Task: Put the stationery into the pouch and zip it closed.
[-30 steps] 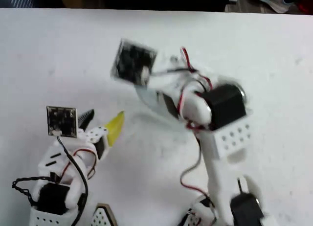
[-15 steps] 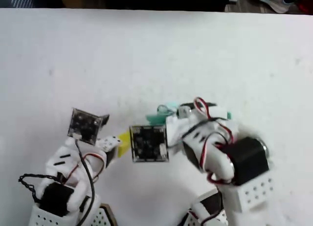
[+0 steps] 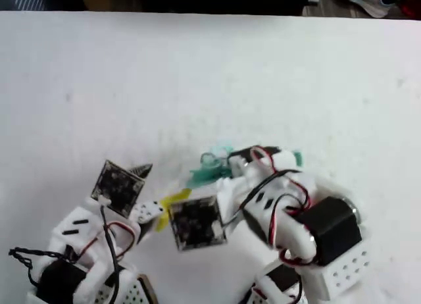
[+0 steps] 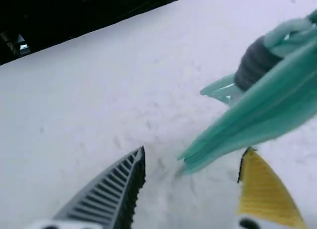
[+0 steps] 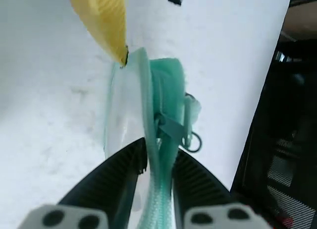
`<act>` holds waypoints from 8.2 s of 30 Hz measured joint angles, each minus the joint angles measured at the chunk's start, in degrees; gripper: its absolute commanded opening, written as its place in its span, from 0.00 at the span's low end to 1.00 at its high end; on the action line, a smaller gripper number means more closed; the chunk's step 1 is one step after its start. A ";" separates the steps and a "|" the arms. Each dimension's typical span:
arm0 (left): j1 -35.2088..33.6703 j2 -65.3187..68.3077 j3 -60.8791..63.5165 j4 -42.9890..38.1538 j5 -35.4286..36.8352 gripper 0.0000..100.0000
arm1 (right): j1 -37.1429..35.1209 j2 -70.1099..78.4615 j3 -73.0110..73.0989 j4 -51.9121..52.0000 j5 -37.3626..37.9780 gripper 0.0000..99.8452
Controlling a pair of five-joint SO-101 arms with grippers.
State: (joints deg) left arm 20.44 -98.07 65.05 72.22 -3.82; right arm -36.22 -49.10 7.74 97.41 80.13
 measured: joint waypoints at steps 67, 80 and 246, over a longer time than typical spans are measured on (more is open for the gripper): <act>1.76 -6.68 22.51 -27.60 -20.66 0.02 | -4.22 -0.70 -9.23 -19.69 -46.77 0.22; 8.00 -6.51 23.12 -23.47 -21.80 0.02 | -6.15 37.54 -36.48 -0.26 -64.97 0.28; 2.55 -5.71 18.20 -26.29 -0.79 0.02 | -3.16 17.67 -22.77 -10.02 -65.23 0.19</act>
State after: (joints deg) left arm 22.99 -103.78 83.25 45.93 -4.62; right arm -39.38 -31.43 -15.03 87.38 14.90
